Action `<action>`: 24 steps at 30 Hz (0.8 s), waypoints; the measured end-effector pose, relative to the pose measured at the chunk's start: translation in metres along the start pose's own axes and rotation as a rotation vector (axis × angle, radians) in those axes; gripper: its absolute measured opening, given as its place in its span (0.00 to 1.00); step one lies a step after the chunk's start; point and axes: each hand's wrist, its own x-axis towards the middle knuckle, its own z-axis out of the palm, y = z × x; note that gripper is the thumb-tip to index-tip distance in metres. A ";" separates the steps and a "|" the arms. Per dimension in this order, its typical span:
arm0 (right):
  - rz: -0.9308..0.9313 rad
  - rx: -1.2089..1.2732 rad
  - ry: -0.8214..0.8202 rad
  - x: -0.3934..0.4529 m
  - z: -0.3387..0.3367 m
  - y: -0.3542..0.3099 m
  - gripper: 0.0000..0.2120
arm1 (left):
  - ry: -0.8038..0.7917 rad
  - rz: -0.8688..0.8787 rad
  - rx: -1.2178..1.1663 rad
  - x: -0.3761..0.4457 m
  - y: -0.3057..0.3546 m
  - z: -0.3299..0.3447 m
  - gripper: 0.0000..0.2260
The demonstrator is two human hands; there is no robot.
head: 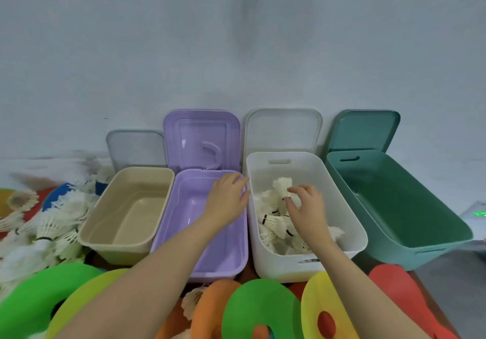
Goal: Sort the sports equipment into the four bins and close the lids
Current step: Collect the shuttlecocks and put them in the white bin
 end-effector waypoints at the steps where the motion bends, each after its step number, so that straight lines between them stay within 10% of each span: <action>1: -0.038 0.004 -0.012 -0.002 0.004 -0.008 0.10 | 0.008 0.012 0.026 -0.007 -0.010 -0.007 0.17; 18: -0.162 0.221 -0.214 -0.047 0.180 -0.246 0.09 | 0.082 -0.143 0.109 -0.140 -0.268 -0.144 0.17; 24: -0.282 0.061 -0.408 -0.053 0.236 -0.316 0.28 | -0.026 -0.249 0.118 -0.171 -0.344 -0.157 0.25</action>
